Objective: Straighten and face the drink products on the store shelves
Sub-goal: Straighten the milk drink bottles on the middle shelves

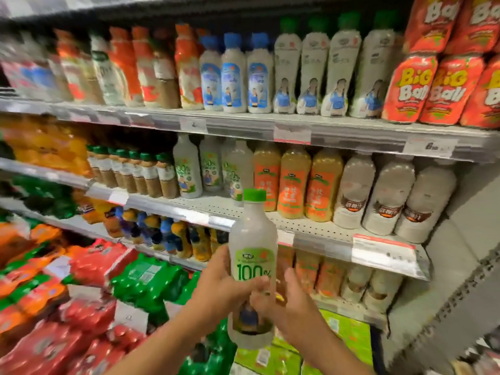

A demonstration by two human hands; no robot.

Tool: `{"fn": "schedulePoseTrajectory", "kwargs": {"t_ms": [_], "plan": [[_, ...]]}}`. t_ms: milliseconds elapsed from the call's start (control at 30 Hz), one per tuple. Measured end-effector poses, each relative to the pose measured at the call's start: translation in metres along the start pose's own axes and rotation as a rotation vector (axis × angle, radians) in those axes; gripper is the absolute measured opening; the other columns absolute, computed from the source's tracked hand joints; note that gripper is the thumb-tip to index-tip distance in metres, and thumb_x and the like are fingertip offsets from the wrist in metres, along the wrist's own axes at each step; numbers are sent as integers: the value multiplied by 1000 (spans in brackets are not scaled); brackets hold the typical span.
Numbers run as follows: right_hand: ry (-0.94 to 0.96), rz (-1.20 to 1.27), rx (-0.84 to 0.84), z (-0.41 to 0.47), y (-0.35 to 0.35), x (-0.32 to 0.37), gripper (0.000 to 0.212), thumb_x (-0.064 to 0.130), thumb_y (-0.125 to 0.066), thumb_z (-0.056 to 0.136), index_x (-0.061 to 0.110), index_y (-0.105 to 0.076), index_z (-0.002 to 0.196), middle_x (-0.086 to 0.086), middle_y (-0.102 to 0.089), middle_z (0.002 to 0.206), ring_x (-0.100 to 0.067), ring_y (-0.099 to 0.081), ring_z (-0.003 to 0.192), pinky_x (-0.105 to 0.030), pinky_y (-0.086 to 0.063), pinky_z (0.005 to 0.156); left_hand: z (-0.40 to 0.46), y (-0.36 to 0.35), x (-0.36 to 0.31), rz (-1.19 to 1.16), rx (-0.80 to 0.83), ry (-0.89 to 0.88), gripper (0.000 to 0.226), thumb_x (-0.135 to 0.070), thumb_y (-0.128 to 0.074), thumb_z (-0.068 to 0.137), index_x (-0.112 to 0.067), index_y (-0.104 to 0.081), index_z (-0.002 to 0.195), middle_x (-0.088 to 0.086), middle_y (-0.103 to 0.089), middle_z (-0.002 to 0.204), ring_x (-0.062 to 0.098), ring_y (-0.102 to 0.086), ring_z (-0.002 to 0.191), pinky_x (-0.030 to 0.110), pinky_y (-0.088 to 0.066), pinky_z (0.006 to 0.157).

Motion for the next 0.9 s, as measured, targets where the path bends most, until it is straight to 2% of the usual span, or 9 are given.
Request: {"fn": "schedulePoseTrajectory", "kwargs": {"t_ms": [100, 200, 267, 400, 500, 633, 767, 833, 900], "plan": [[-13, -184, 21, 18, -69, 3, 76, 56, -83, 57, 68, -30, 110, 40, -59, 107, 16, -61, 90, -7, -49, 69, -2, 69, 1, -10, -59, -37, 62, -16, -91, 62, -24, -55, 112, -6, -74, 94, 12, -72, 84, 21, -56, 63], [-32, -307, -78, 42, -129, 7, 84, 56, -82, 51, 70, -20, 106, 20, -61, 117, -1, -65, 101, -28, -55, 86, -3, 131, 8, 27, -102, -62, 68, -29, -93, 52, -30, -54, 108, -12, -72, 93, 5, -70, 83, 17, -53, 62], [-61, -403, -176, 53, -160, 10, 84, 59, -76, 42, 61, -19, 103, 12, -60, 117, -13, -64, 104, -38, -54, 90, -4, 168, 11, 60, -134, -72, 72, -37, -92, 46, -32, -53, 105, -14, -71, 91, 2, -69, 80, 15, -52, 59], [-191, -519, -293, 70, -198, 7, 89, 49, -68, 45, 43, -17, 118, 10, -57, 102, -18, -61, 92, -32, -53, 79, -8, 214, 13, 131, -131, -56, 74, -49, -91, 42, -37, -46, 100, -12, -68, 91, 1, -68, 80, 28, -58, 66], [-216, -540, -412, 78, -203, 11, 80, 41, -62, 53, 23, -34, 126, 1, -59, 106, -23, -60, 94, -29, -48, 76, -4, 227, 8, 186, -125, -49, 79, -56, -88, 40, -36, -41, 100, -11, -66, 94, 2, -66, 82, 32, -58, 70], [-147, -458, -566, 94, -188, 15, 45, 31, -54, 57, 24, -45, 100, -3, -63, 94, -26, -63, 89, -41, -54, 80, 19, 224, -1, 288, -69, -45, 85, -66, -82, 40, -38, -38, 106, -15, -62, 100, 0, -61, 88, 28, -56, 74], [-85, -384, -637, 127, -158, 18, 60, 36, -77, 57, 28, -48, 109, 4, -65, 95, -15, -65, 84, -33, -55, 70, 61, 215, -17, 445, 95, -123, 73, -82, -58, 63, -42, -41, 122, -21, -61, 111, -8, -57, 95, 25, -54, 80], [-68, -395, -656, 149, -145, 21, 68, 46, -86, 51, 31, -46, 104, 12, -61, 91, -7, -60, 80, -22, -46, 57, 91, 222, -35, 548, 72, -220, 76, -85, -41, 72, -40, -41, 133, -19, -57, 128, -8, -52, 108, 20, -48, 86], [-82, -395, -695, 171, -130, 19, 72, 50, -87, 47, 32, -44, 101, 12, -60, 89, -8, -58, 78, -22, -43, 56, 128, 235, -61, 657, -34, -337, 77, -77, -38, 82, -29, -39, 142, -9, -51, 139, 6, -47, 124, 23, -38, 94]]}}
Point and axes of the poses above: each hand's wrist, its own z-axis towards the middle knuckle, its own y-axis out of the back of the hand, x = y × z, the point moved 10 cm from there along z, towards the middle knuckle
